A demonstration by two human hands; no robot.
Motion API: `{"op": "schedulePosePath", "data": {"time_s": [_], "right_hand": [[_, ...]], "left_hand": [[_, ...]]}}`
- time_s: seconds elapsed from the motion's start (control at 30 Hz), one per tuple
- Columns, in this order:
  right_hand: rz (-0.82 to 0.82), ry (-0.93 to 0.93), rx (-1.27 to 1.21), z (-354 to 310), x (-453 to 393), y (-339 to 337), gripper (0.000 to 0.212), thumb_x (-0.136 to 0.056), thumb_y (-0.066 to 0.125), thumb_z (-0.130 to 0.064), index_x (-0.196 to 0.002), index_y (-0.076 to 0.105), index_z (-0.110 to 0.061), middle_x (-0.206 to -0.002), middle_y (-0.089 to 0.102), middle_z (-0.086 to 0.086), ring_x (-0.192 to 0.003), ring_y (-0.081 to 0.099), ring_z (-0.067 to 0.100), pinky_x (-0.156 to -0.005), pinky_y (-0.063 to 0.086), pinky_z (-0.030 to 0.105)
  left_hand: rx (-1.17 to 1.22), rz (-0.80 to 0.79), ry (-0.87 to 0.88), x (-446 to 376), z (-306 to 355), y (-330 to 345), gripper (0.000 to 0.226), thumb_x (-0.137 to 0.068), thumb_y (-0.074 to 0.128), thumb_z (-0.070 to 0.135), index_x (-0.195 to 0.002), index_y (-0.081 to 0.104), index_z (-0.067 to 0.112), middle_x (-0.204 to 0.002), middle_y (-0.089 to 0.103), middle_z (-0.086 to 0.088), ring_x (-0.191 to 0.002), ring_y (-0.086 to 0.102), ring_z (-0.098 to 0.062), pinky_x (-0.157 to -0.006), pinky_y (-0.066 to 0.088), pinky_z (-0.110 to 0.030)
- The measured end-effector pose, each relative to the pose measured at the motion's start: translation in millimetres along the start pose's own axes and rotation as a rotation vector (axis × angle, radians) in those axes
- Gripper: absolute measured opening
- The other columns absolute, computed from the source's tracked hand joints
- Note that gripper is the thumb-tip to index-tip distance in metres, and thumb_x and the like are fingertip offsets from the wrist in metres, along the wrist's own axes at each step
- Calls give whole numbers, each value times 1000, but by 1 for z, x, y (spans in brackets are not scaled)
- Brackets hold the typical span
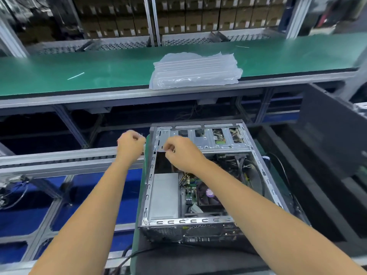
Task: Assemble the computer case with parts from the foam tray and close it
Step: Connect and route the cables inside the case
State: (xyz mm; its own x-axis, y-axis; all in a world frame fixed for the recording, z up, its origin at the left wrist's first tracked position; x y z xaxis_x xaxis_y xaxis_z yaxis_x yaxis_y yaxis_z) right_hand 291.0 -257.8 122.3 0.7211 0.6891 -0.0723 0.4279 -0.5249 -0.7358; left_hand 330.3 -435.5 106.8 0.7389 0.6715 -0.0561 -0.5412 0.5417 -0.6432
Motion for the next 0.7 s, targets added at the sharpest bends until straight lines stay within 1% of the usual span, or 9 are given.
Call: {"op": "schedulePosePath", "data": {"time_s": [0.1, 0.17, 0.3, 0.4, 0.47, 0.5, 0.57, 0.63, 0.7], "right_hand": [[-34, 38, -78, 6, 0, -10, 26, -102, 43, -26, -121, 55, -13, -105, 61, 2, -93, 57, 22, -74, 47, 36], [-20, 80, -154, 14, 2, -19, 26, -105, 38, -28, -122, 52, -15, -100, 61, 3, -85, 55, 22, -66, 43, 32], [126, 214, -220, 53, 19, -50, 28, -107, 33, -19, -95, 56, -9, -87, 62, 11, -74, 55, 24, -67, 43, 35], [103, 316, -177, 89, 40, -75, 30, -107, 32, -23, -87, 49, -10, -81, 48, 5, -71, 43, 20, -63, 31, 35], [99, 393, -136, 110, 51, -90, 28, -106, 29, -24, -83, 40, -14, -78, 42, 2, -65, 37, 17, -58, 27, 33], [111, 428, -137, 118, 55, -96, 23, -106, 28, -20, -87, 41, -14, -80, 42, 3, -63, 35, 16, -56, 25, 32], [141, 489, -132, 128, 63, -106, 12, -102, 32, -8, -109, 41, -8, -86, 44, 3, -62, 37, 15, -53, 26, 30], [116, 530, -57, 132, 68, -108, 18, -97, 36, -1, -113, 38, -8, -83, 44, 0, -62, 41, 15, -52, 27, 29], [63, 573, 48, 133, 71, -105, 7, -95, 42, -2, -98, 47, -6, -89, 54, 9, -69, 46, 22, -57, 34, 31]], "left_hand": [[275, -53, 114, 11, 58, 10, 12, -81, 54, 14, -75, 64, 11, -69, 63, -1, -61, 56, -12, -61, 49, -31], [398, -130, 131, 24, 83, 33, 6, -85, 55, 12, -82, 60, 13, -73, 62, 0, -63, 59, -12, -65, 52, -29], [601, -283, 121, 42, 104, 83, 6, -89, 52, 1, -85, 55, 2, -72, 59, -11, -64, 57, -20, -60, 50, -28], [473, -398, 100, 52, 104, 114, 16, -92, 54, 11, -77, 58, 7, -71, 63, -8, -65, 61, -19, -60, 52, -25], [329, -534, 81, 63, 100, 134, 26, -95, 51, 18, -72, 60, 9, -69, 64, -4, -63, 61, -16, -60, 53, -23], [240, -600, 93, 69, 99, 144, 28, -96, 51, 19, -71, 61, 9, -67, 64, -1, -60, 60, -12, -58, 51, -21], [47, -682, 183, 81, 97, 163, 25, -93, 55, 17, -70, 63, 12, -65, 63, 2, -55, 56, -7, -58, 46, -21], [-94, -722, 265, 90, 98, 179, 18, -92, 54, 13, -78, 66, 14, -77, 64, -1, -65, 55, -12, -65, 44, -25], [-153, -725, 288, 94, 99, 189, 21, -92, 49, 6, -87, 68, 15, -90, 64, -3, -79, 58, -18, -70, 44, -26]]}}
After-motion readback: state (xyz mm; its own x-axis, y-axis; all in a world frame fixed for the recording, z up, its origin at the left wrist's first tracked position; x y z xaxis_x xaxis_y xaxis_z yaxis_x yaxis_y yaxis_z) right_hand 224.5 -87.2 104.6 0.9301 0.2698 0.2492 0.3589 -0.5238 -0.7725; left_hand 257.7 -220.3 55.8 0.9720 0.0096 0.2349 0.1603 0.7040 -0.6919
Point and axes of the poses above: each hand's wrist, its own x-axis away from the middle knuckle, its own y-axis out of the palm, z = x × y, the point moved 1 cm from there along -x, towards the middle knuckle
